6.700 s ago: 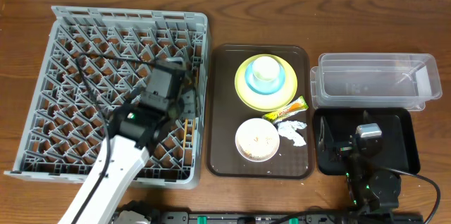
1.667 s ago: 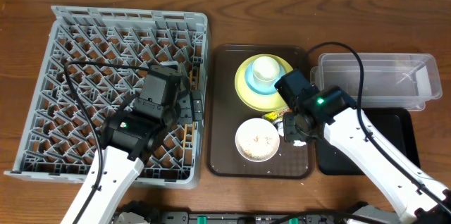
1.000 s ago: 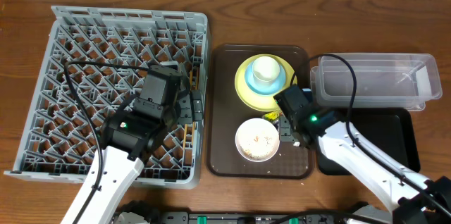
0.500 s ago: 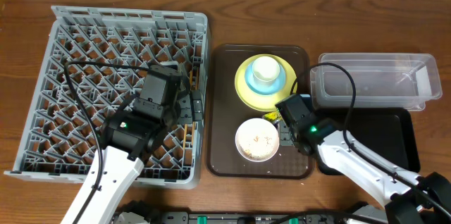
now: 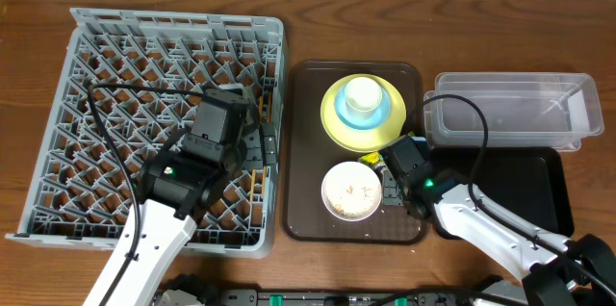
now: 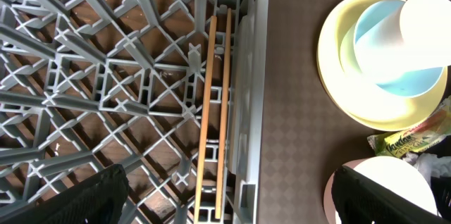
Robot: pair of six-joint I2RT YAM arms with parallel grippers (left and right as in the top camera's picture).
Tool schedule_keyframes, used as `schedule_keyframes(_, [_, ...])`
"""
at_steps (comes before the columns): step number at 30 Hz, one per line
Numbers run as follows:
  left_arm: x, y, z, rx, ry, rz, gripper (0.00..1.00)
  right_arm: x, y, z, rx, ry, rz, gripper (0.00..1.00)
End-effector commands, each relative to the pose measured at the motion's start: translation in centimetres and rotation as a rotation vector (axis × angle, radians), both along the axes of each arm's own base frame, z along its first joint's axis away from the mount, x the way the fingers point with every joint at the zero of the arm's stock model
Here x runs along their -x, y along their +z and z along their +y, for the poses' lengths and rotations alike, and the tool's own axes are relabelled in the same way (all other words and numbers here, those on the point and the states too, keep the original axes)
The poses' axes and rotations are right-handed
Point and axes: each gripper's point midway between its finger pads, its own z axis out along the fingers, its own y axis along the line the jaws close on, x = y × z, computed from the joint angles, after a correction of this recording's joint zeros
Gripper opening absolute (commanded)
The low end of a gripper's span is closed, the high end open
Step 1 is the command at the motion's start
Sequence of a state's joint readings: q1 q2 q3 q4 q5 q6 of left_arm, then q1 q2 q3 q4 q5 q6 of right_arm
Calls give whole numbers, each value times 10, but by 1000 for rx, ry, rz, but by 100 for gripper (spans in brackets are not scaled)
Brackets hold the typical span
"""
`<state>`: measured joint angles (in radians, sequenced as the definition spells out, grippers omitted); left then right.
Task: Sort waste into correct bins and load items into the dishwasher
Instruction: 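Carry the tissue right and release it into the clear plastic bin, then move the right gripper back toward the yellow snack wrapper on the tray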
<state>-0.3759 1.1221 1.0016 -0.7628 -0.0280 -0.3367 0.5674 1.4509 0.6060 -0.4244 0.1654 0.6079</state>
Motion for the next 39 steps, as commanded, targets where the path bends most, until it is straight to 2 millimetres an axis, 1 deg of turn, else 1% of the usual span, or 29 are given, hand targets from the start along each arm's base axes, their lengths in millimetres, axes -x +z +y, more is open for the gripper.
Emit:
schedule_keyframes(1, [-1,5,-1,4,-4,-9,93,8,-7,-3,8,-20,24,7])
schedule_keyframes(2, [-1,5,-1,4,-4,-9,93,8,-6,-2,3,-19,23,1])
schedule_keyframes(5, [-1,5,-1,4,-3,-9,93,6,5,8,-30,38,28,1])
schedule_keyframes(8, [-1,5,-1,4,-3,-9,93,-3,34,16,-38,98,4,1])
schedule_keyframes(11, [-1,5,-1,4,-3,-9,93,-15,76,19,-39,147,-52,1])
schedule_keyframes(13, [-1,5,-1,4,-4,-9,93,-25,106,14,-32,144,-104,1])
schedule_keyframes(15, [-1,5,-1,4,-4,-9,93,-36,134,4,-25,122,-167,1])
schedule_keyframes(17, [-1,5,-1,4,-4,-9,93,-46,152,-9,-22,85,-217,1])
schedule_keyframes(19, [-1,5,-1,4,-3,-9,93,-54,163,-25,-27,28,-249,1])
schedule_keyframes(23, [-1,5,-1,4,-4,-9,93,-68,167,-65,-18,-103,-276,1])
schedule_keyframes(27, [-1,5,-1,4,-4,-9,93,-85,165,-107,0,-237,-298,1])
schedule_keyframes(31, [-1,5,-1,4,-4,-9,93,-97,151,-140,27,-317,-295,1])
schedule_keyframes(35, [-1,5,-1,4,-3,-9,93,-111,132,-160,39,-374,-276,1])
schedule_keyframes(36, [-1,5,-1,4,-4,-9,93,-115,128,-164,40,-383,-274,2])
schedule_keyframes(37, [-1,5,-1,4,-4,-9,93,-119,122,-167,42,-392,-270,9])
schedule_keyframes(38, [-1,5,-1,4,-4,-9,93,-121,118,-169,43,-397,-267,27])
schedule_keyframes(39, [-1,5,-1,4,-3,-9,93,-123,114,-171,45,-402,-261,42])
